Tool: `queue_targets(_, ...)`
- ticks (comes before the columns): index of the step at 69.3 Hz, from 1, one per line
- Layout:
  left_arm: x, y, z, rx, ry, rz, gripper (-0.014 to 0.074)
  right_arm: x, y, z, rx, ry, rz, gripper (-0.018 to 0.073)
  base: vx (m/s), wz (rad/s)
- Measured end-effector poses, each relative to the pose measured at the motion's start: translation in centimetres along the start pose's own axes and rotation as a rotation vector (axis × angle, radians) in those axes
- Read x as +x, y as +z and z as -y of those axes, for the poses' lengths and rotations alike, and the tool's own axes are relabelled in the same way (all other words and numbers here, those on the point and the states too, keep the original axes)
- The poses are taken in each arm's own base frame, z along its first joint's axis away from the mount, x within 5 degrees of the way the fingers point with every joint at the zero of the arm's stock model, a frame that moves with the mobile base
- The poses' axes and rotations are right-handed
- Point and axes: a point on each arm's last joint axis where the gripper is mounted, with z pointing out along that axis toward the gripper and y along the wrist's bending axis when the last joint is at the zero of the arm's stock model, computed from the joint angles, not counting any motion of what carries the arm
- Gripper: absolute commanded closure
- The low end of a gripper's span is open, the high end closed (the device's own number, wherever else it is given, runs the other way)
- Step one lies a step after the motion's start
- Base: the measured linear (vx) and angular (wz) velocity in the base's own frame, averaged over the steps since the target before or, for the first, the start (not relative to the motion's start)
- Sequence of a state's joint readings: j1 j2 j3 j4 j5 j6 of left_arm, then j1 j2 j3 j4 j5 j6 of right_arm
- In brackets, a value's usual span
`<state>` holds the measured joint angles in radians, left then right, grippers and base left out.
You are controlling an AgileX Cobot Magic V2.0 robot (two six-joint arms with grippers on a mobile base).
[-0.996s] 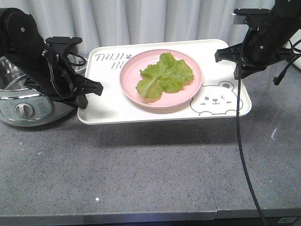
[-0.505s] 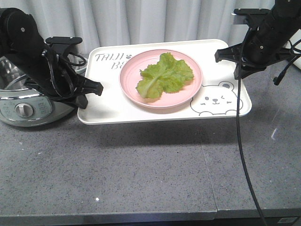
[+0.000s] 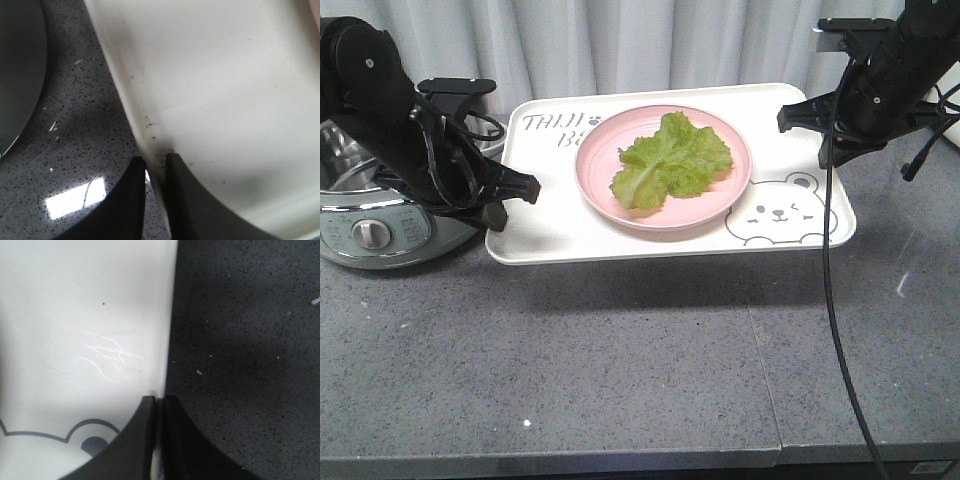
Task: Transfer vegetables to tray and serve
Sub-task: 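Hold the tray level with both grippers while the base turns away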
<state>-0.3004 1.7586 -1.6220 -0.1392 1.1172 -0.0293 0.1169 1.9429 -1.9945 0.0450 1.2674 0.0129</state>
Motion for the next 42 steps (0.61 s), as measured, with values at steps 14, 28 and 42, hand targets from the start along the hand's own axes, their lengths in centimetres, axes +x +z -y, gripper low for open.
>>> queue_targets(14, 0.00, 0.00, 0.00, 0.000, 0.000, 0.000, 0.0602, 0.00, 0.00, 0.00, 0.000, 0.000, 0.000, 0.0565, 0.00, 0.00)
queue_targets(28, 0.00, 0.00, 0.00, 0.000, 0.000, 0.000, 0.0602, 0.00, 0.00, 0.00, 0.000, 0.000, 0.000, 0.0565, 0.00, 0.00)
queue_targets(42, 0.00, 0.00, 0.00, 0.000, 0.000, 0.000, 0.0602, 0.00, 0.00, 0.00, 0.000, 0.000, 0.000, 0.0565, 0.00, -0.02)
